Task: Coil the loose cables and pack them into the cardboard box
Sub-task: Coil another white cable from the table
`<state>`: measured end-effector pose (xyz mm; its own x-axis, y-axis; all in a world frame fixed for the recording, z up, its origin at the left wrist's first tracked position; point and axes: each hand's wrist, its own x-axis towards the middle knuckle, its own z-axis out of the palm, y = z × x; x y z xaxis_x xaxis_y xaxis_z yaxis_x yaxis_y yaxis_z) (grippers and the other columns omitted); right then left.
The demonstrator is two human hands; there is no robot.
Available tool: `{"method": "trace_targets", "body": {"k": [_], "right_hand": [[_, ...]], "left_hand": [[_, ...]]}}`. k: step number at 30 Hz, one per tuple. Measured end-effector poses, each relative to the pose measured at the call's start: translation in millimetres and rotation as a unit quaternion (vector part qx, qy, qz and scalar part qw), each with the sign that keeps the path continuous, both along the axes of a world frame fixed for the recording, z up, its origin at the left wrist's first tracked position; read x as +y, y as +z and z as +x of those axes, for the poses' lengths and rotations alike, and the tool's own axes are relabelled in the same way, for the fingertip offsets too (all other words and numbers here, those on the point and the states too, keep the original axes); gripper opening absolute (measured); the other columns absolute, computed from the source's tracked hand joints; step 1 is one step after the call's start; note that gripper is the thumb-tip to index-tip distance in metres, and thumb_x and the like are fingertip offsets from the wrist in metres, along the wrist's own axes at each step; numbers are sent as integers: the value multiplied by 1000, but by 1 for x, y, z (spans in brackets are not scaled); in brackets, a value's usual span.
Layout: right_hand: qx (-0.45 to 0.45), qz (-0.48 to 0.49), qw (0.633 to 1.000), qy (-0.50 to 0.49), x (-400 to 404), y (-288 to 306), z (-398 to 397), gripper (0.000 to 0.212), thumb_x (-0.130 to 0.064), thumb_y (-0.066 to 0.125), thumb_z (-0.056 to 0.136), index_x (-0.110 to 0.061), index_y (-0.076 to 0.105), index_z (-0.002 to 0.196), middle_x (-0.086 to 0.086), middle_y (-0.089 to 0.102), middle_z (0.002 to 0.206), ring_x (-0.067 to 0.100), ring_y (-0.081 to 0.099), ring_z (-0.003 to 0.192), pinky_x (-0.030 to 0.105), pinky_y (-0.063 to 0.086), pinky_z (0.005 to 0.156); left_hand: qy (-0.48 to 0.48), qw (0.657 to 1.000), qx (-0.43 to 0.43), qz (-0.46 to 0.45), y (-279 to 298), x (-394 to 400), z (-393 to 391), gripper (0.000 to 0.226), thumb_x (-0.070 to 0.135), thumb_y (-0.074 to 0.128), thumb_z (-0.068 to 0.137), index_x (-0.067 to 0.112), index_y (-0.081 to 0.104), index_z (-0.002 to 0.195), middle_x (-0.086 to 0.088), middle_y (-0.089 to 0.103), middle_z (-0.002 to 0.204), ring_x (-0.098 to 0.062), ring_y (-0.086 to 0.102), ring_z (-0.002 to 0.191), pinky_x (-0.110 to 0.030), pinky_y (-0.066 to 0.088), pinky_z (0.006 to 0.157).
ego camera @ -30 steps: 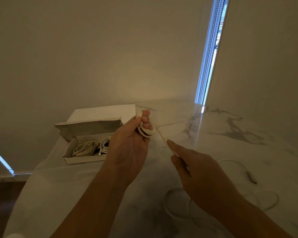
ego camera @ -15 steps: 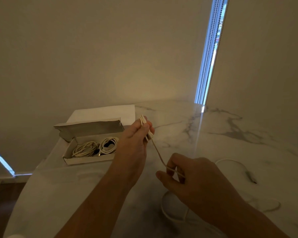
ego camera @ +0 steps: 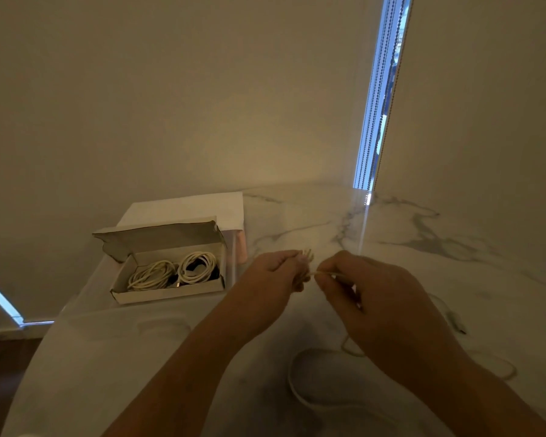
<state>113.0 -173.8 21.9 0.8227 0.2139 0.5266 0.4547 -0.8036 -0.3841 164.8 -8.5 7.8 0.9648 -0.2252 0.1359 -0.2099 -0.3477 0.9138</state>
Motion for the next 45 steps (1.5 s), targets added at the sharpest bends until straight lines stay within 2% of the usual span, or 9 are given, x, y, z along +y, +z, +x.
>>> {"method": "trace_targets", "body": {"k": [6, 9, 14, 19, 25, 29, 32, 38, 45], "right_hand": [[-2, 6, 998, -65, -19, 9, 10, 16, -49, 64, 82, -33, 61, 81, -16, 52, 58, -4, 45, 51, 11, 22, 50], [-12, -5, 997, -77, -27, 7, 17, 21, -53, 65, 79, -32, 59, 77, -13, 53, 59, -2, 47, 54, 18, 27, 48], [-10, -44, 998, -47, -32, -2, 27, 15, -49, 58, 87, -35, 55, 82, -12, 52, 71, 7, 49, 62, 16, 32, 54], [9, -18, 998, -53, -36, -9, 35, 16, -41, 60, 91, -32, 53, 80, -12, 49, 66, 3, 48, 62, 14, 28, 54], [43, 35, 998, -37, -26, -14, 32, 20, -44, 57, 91, -28, 57, 80, -10, 51, 59, 3, 53, 67, 13, 38, 57], [77, 67, 994, -47, -26, -16, 34, 24, -49, 53, 92, -27, 59, 84, -5, 59, 64, 7, 57, 60, 19, 43, 55], [92, 92, 991, -40, -23, -15, 34, 23, -52, 55, 89, -30, 61, 88, -4, 62, 63, 7, 59, 59, 26, 50, 58], [95, 70, 993, -20, -17, -14, 29, 20, -56, 56, 85, -36, 58, 81, -7, 59, 52, 3, 59, 55, 11, 42, 53], [126, 10, 992, -27, -19, -14, 30, 26, -50, 53, 92, -39, 48, 69, -12, 61, 57, -5, 58, 62, 11, 36, 52]], "left_hand": [[-64, 996, -11, 57, 8, -2, -11, 56, 64, 37, 92, 22, 74, 85, 3, 58, 65, -6, 53, 61, -25, 46, 66], [-99, 989, -32, 100, 8, 0, -11, 56, 61, 49, 91, 10, 73, 95, -11, 49, 64, -12, 44, 56, -29, 38, 56], [-86, 989, -59, 108, 4, 3, -9, 33, 48, 50, 98, 27, 75, 100, -15, 62, 72, -12, 50, 60, -32, 42, 59], [-37, 999, -32, -18, 7, 5, -6, 32, 35, 51, 99, 17, 78, 101, 14, 57, 60, 4, 51, 58, -11, 42, 61], [-35, 982, 13, -185, 8, 3, -6, 36, 40, 56, 92, 13, 79, 96, -13, 50, 79, -18, 42, 71, -28, 34, 68], [-53, 944, 37, -324, 16, 8, -3, 34, 27, 53, 97, 4, 77, 96, -15, 52, 93, -9, 41, 67, -25, 32, 67], [-53, 919, 64, -385, 19, 10, -2, 37, 27, 55, 94, -4, 74, 101, -9, 52, 76, -6, 43, 63, -22, 33, 65], [-83, 863, 140, -477, 17, 15, 4, 44, 29, 53, 95, -9, 64, 114, 0, 43, 71, -6, 37, 60, -24, 29, 64], [-96, 827, 199, -517, 19, 18, 3, 34, 28, 50, 99, -1, 68, 99, 2, 42, 70, -7, 32, 59, -21, 31, 59]]}}
